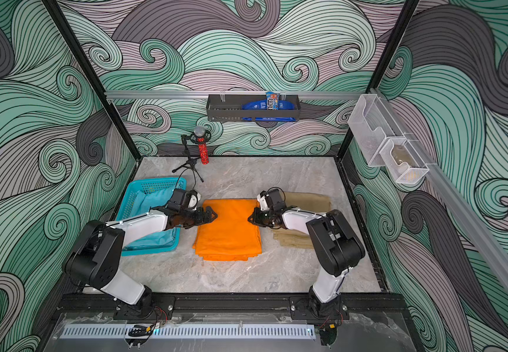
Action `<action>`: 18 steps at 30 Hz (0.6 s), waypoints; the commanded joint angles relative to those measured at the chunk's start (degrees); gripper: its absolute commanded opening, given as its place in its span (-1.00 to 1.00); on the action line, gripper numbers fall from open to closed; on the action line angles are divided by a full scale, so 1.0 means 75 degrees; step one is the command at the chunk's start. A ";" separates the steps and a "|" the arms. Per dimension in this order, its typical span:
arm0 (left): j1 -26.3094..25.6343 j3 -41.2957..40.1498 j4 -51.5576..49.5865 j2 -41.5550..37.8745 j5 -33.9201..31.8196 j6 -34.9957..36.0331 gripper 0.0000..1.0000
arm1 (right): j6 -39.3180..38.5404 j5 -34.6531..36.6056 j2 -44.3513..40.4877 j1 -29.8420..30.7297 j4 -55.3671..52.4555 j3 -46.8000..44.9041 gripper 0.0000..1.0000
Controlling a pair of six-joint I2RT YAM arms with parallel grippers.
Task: Put the folded long pants in the basket
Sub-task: Move the long pant to the center of the board, then pick up the long pant at the center of the board.
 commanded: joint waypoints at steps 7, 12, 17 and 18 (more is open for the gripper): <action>0.0050 0.0355 -0.0011 0.0786 0.0183 0.0267 0.97 | -0.0703 0.0534 0.0009 -0.0154 -0.0269 0.0517 -1.00; -0.0087 0.0365 0.0135 0.1128 0.0649 0.0217 0.90 | -0.0713 0.0553 0.0005 -0.0151 -0.0271 0.0535 -1.00; -0.0544 0.0615 0.0071 0.1371 0.0602 0.0171 0.81 | -0.0668 0.0575 -0.0056 -0.0143 -0.0252 0.0553 -1.00; -0.0643 0.0706 -0.0010 0.1452 0.0548 0.0210 0.78 | -0.0673 0.0580 -0.0051 -0.0143 -0.0257 0.0564 -1.00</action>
